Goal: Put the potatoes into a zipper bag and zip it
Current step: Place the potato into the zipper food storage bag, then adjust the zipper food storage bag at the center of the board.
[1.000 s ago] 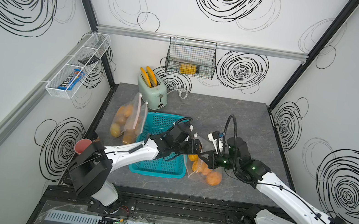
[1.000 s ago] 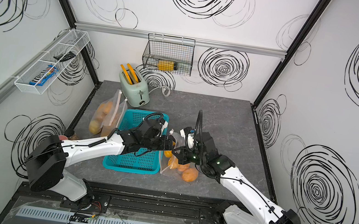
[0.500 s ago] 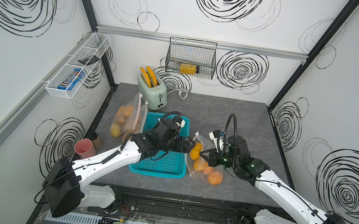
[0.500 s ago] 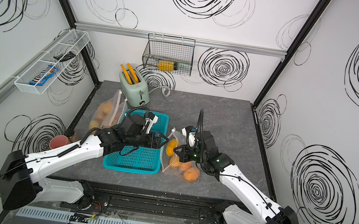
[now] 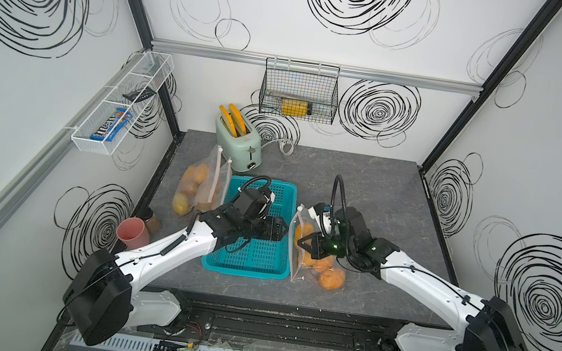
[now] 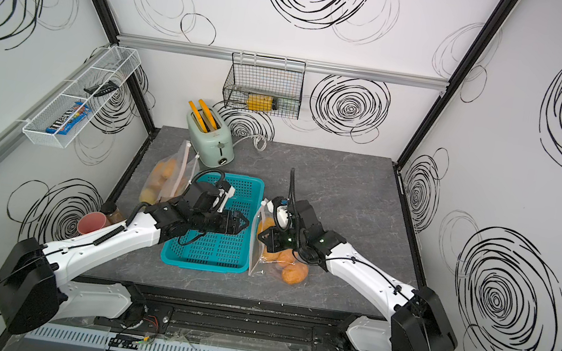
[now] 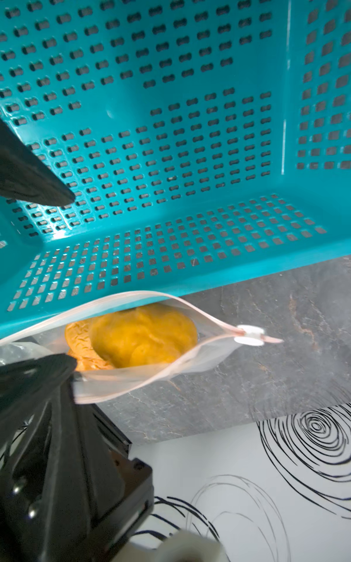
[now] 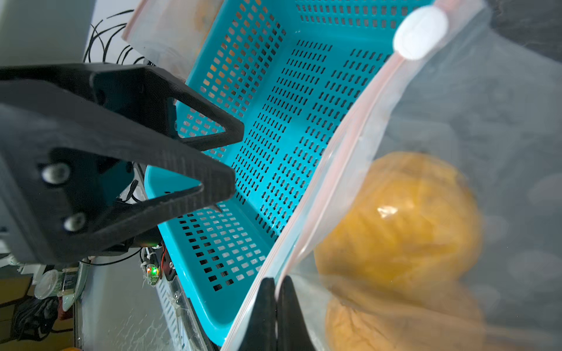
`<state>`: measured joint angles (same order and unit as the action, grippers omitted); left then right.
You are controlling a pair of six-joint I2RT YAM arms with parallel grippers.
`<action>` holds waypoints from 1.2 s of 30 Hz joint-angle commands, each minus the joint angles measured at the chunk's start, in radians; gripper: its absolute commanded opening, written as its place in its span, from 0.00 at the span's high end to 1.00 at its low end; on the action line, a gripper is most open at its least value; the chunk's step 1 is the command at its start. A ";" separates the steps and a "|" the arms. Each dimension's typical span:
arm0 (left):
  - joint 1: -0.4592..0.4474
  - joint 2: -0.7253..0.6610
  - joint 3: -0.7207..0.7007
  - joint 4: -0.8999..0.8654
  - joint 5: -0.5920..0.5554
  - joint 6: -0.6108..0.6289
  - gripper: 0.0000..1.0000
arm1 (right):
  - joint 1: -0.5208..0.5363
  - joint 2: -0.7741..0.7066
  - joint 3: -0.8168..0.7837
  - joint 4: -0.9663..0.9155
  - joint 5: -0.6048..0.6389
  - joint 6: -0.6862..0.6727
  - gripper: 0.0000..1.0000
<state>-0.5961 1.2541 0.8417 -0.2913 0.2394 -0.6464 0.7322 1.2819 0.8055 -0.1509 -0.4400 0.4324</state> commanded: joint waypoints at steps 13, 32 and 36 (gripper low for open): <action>0.098 -0.156 -0.025 -0.007 0.032 0.018 0.20 | -0.013 -0.233 -0.019 0.083 -0.006 -0.022 1.00; 0.064 -0.118 0.104 -0.051 -0.016 0.155 0.24 | -0.013 -0.151 0.002 -0.044 0.024 -0.132 1.00; 0.047 -0.104 0.203 -0.104 -0.098 0.228 0.25 | -0.011 -0.203 0.041 -0.106 0.030 -0.161 1.00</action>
<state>-0.5396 1.1469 0.9741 -0.3679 0.2295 -0.5056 0.7212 1.1316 0.7906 -0.1993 -0.4198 0.3149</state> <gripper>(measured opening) 0.753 0.045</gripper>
